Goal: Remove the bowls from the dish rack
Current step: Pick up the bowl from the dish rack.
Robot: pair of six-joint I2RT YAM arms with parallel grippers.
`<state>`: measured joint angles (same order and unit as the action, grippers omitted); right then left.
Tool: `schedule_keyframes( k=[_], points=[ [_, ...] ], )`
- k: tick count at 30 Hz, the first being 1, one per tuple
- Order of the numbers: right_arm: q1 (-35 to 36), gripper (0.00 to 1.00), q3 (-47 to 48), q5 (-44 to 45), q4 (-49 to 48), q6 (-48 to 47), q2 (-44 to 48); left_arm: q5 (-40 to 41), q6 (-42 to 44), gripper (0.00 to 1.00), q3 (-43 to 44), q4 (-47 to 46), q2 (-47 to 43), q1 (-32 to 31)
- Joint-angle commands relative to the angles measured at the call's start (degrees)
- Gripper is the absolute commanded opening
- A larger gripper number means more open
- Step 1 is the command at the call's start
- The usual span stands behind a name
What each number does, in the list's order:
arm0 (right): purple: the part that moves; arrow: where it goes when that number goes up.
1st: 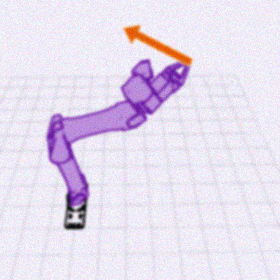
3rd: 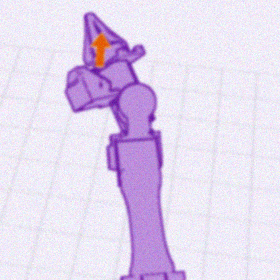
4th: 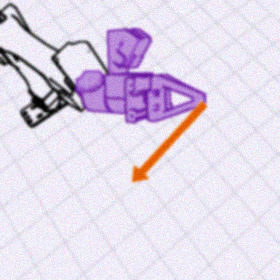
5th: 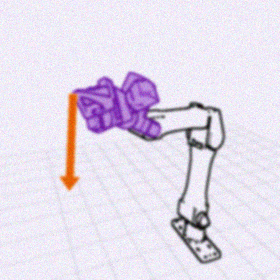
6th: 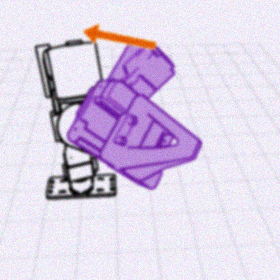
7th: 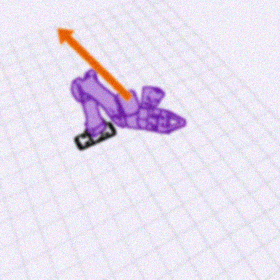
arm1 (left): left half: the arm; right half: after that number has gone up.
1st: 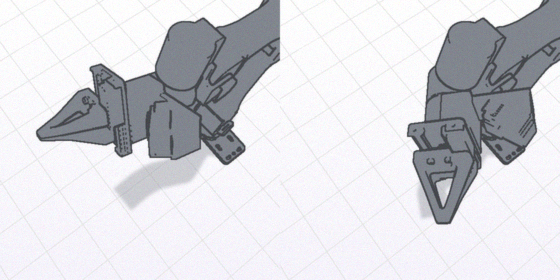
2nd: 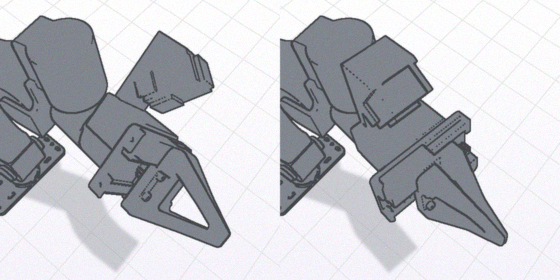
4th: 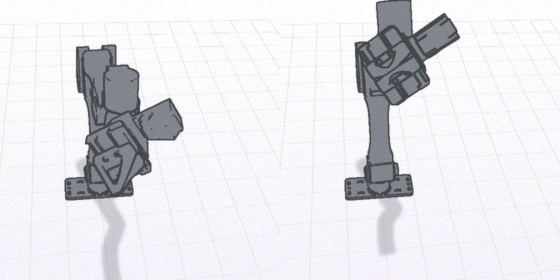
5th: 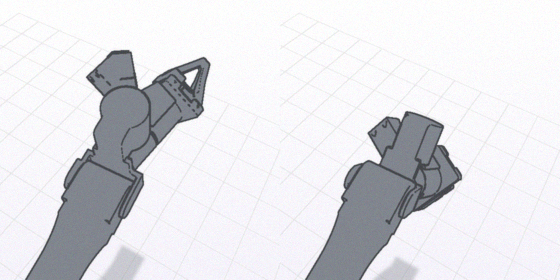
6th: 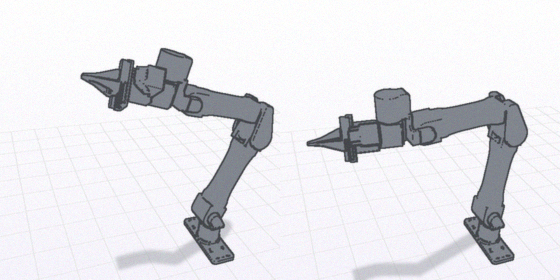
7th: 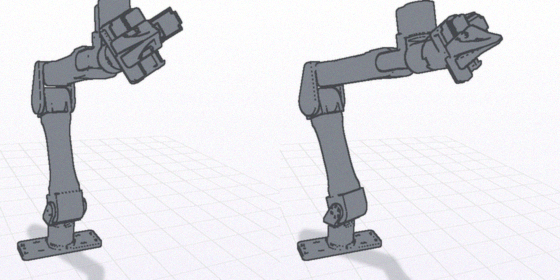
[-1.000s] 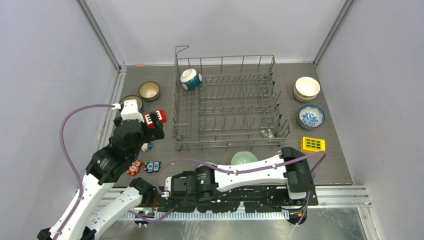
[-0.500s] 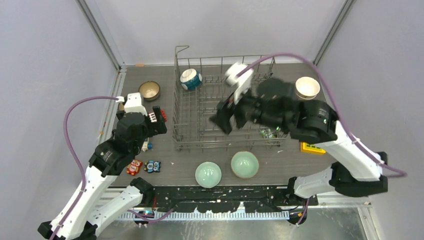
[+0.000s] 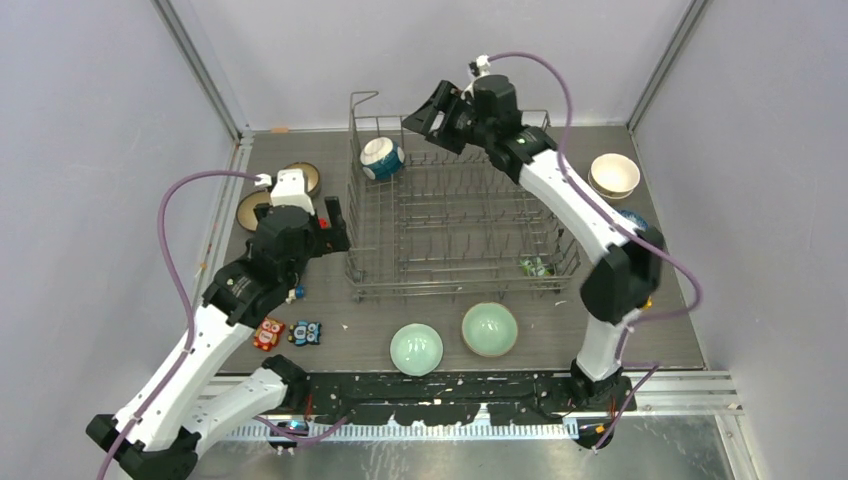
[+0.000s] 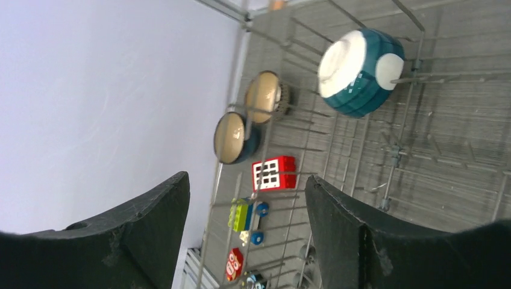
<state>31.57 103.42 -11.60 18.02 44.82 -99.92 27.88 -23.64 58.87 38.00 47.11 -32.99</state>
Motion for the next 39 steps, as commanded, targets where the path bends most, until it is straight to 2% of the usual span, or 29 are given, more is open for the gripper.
schedule_keyframes(
  k=[1, 5, 8, 14, 18, 20, 24, 30, 33, 37, 39],
  points=[
    [-1.4, 0.74, 10.7, -5.8, -4.6, 9.0, -8.8, 0.2, 2.2, 1.00, 1.8, -7.9, 2.4, -0.1],
    [-1.7, 0.76, 18.9, -4.3, -1.3, 13.0, -17.7, 0.7, 2.6, 1.00, 2.6, -10.7, 6.0, -0.1],
    [-1.7, 0.78, 21.4, -0.7, -0.1, 17.0, -21.4, 0.4, 2.3, 1.00, 2.7, -12.5, 8.0, -0.1],
    [-0.6, 0.79, 12.4, 10.9, -4.4, 26.3, -18.1, 1.2, 1.8, 1.00, 2.0, -13.9, 10.3, 0.0],
    [1.7, 0.78, 9.1, 20.5, -2.1, 29.3, -16.3, 2.0, 1.3, 1.00, 0.6, -15.0, 9.9, 0.0],
    [3.0, 0.77, 10.2, 23.5, 0.6, 29.7, -17.1, 2.4, 1.0, 1.00, -0.1, -15.3, 9.5, -0.1],
    [4.7, 0.74, 15.8, 23.8, 6.1, 29.8, -21.0, 2.7, 1.0, 1.00, -1.2, -15.3, 8.5, 0.0],
    [7.4, 0.75, 17.7, 27.4, 8.2, 30.0, -22.9, 3.2, 0.9, 1.00, -3.1, -15.4, 6.9, 0.0],
    [8.6, 0.78, 19.9, 29.5, 10.5, 30.8, -24.7, 3.2, 0.4, 1.00, -3.6, -15.3, 6.7, 0.0],
    [9.3, 0.90, 19.6, 32.8, 12.0, 32.8, -26.2, 2.8, -0.2, 0.99, -4.2, -15.1, 6.3, -0.1],
    [9.5, 0.93, 19.3, 34.9, 12.2, 32.8, -26.7, 2.6, -0.4, 0.99, -4.5, -15.1, 6.0, 0.0]
  ],
)
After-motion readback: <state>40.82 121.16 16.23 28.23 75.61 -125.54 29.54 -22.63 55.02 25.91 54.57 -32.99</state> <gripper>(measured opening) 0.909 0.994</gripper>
